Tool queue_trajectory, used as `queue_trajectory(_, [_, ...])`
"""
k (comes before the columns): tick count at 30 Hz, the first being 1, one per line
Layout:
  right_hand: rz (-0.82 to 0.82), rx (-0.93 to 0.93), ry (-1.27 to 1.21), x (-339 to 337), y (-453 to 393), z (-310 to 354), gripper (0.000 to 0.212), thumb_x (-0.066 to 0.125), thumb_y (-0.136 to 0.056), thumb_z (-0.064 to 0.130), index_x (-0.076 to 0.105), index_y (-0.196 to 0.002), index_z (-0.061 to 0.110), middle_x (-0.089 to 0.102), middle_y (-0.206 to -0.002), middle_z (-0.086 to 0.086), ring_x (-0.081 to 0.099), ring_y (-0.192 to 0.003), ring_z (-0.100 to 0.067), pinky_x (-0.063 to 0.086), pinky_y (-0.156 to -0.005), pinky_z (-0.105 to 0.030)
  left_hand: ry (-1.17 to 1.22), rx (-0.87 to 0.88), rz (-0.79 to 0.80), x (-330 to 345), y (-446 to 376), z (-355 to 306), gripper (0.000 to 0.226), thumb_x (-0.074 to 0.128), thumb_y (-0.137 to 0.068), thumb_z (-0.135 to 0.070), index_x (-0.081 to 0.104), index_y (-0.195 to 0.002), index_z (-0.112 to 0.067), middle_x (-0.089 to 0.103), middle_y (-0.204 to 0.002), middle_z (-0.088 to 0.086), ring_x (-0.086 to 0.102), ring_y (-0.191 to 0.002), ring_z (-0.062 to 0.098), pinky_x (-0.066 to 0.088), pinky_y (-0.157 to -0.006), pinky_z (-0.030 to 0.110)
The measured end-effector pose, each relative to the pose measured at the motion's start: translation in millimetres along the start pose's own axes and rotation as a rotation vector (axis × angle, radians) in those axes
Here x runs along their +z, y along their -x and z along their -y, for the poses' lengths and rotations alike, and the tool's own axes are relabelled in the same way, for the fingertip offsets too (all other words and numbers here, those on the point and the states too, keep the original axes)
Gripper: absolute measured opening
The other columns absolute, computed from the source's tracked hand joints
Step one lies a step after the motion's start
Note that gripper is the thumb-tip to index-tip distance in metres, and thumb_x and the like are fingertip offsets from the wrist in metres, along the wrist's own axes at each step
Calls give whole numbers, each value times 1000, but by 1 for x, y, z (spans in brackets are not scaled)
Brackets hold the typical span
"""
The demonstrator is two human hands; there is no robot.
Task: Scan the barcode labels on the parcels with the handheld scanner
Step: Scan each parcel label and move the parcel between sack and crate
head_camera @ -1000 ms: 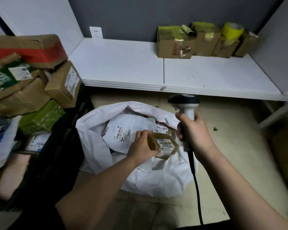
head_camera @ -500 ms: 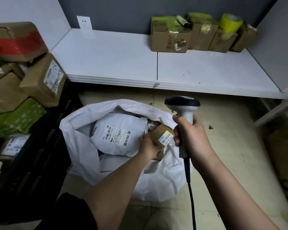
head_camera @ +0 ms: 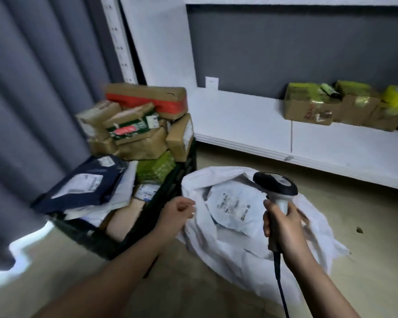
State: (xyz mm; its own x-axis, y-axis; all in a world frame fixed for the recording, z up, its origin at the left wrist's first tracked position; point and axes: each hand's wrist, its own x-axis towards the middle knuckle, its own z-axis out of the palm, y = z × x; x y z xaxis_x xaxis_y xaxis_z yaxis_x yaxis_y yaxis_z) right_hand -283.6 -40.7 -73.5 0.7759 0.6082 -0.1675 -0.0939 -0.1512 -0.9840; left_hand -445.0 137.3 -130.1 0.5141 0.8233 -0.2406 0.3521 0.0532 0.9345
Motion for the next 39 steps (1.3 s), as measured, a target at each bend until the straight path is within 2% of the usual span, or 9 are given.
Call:
queue_trajectory(5, [182,-46,108,63,34,6,11,58,-96,15,50,-100,8,47,-50,-8,39,-36,-16,30,-39,-25,-93,39,-239,-117,34,5,16,59,-93,-7,64,-84,-19,67,-84,1,64,-78,15,50,-72,25])
queue_trajectory(8, [270,-40,133,95,45,8,11,58,-96,13,50,-99,6,47,-50,-5,39,-35,-15,31,-40,-24,-267,111,-422,-171,44,13,11,62,-89,-10,65,-96,-18,66,-91,0,61,-83,15,50,-82,34])
queue_trajectory(11, [324,-46,161,126,53,9,13,59,-95,15,50,-99,7,48,-52,-5,41,-38,-17,30,-43,-27,-436,138,-566,-213,44,24,29,67,-83,-10,62,-112,-13,60,-109,8,60,-100,24,48,-92,39])
queue_trajectory(14, [342,-38,148,149,58,12,9,59,-95,13,50,-97,9,45,-52,-9,39,-36,-17,27,-36,-20,-618,19,-630,-245,35,36,53,70,-80,-16,52,-130,-12,47,-130,15,47,-120,35,41,-100,44])
queue_trajectory(20, [378,-57,112,187,54,11,10,58,-95,8,49,-92,6,46,-49,-5,39,-36,-16,33,-38,-22,-1082,-118,-404,-293,2,65,90,71,-80,-31,18,-152,-21,19,-155,10,26,-139,32,32,-108,45])
queue_trajectory(26, [370,-31,138,191,48,4,12,59,-95,11,48,-90,8,47,-52,-6,41,-38,-17,32,-42,-28,-1354,108,-214,-286,-33,68,66,52,-94,-27,21,-151,-28,22,-158,2,31,-140,24,31,-110,36])
queue_trajectory(32, [347,-7,120,183,47,5,13,57,-96,11,46,-91,6,47,-52,-5,41,-37,-16,33,-41,-26,-1311,217,-235,-289,-31,79,55,48,-97,-35,32,-148,-27,33,-154,1,43,-131,26,40,-103,40])
queue_trajectory(35, [342,13,106,181,47,5,11,57,-96,13,48,-96,6,48,-51,-3,40,-37,-16,30,-43,-27,-1328,149,-218,-290,-30,79,73,53,-92,-45,16,-153,-29,21,-158,2,36,-136,26,37,-106,39])
queue_trajectory(39, [352,-1,112,183,48,5,12,56,-96,11,48,-92,4,47,-52,-5,40,-37,-16,33,-41,-26,-1344,63,-228,-289,-36,75,83,58,-90,-34,5,-153,-26,9,-159,10,28,-140,30,33,-109,41])
